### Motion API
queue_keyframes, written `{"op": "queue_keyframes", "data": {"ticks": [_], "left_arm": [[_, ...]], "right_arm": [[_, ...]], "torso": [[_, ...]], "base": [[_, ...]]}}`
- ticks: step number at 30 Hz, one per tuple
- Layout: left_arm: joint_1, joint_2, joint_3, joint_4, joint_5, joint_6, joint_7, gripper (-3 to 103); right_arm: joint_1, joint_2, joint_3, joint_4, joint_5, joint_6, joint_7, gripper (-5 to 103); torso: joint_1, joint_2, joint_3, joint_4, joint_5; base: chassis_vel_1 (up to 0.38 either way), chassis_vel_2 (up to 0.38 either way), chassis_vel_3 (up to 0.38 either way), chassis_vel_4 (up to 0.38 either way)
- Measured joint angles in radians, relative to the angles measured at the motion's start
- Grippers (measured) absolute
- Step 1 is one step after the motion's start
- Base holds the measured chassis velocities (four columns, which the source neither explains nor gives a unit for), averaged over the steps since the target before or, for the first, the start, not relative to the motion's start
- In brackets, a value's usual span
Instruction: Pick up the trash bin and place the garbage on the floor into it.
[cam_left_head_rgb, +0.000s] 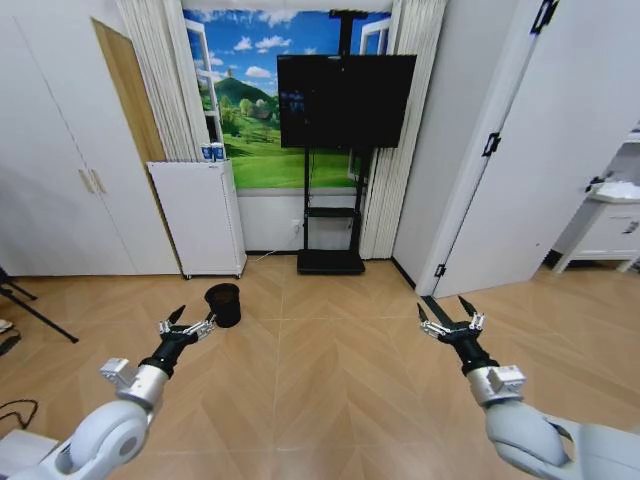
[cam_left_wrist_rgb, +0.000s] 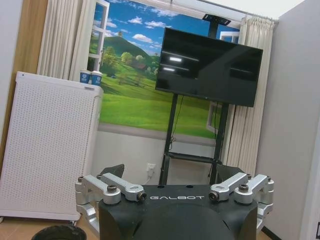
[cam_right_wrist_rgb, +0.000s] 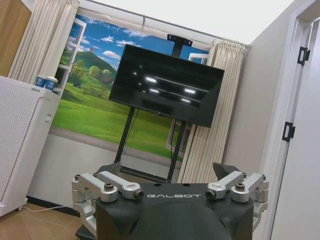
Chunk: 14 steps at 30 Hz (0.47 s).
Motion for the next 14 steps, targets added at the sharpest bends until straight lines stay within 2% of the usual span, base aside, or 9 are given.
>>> {"op": "queue_keyframes", "data": {"ticks": [14], "left_arm": [[0.003, -0.004, 0.0, -0.003, 0.002, 0.005, -0.009, 100]], "right_arm": [[-0.004, 0.004, 0.004, 0.002, -0.003, 0.001, 0.001, 100]], "torso": [[0.0, 0.0, 0.0, 0.0, -0.0001]], "base": [[0.0, 0.0, 0.0, 0.0]]}}
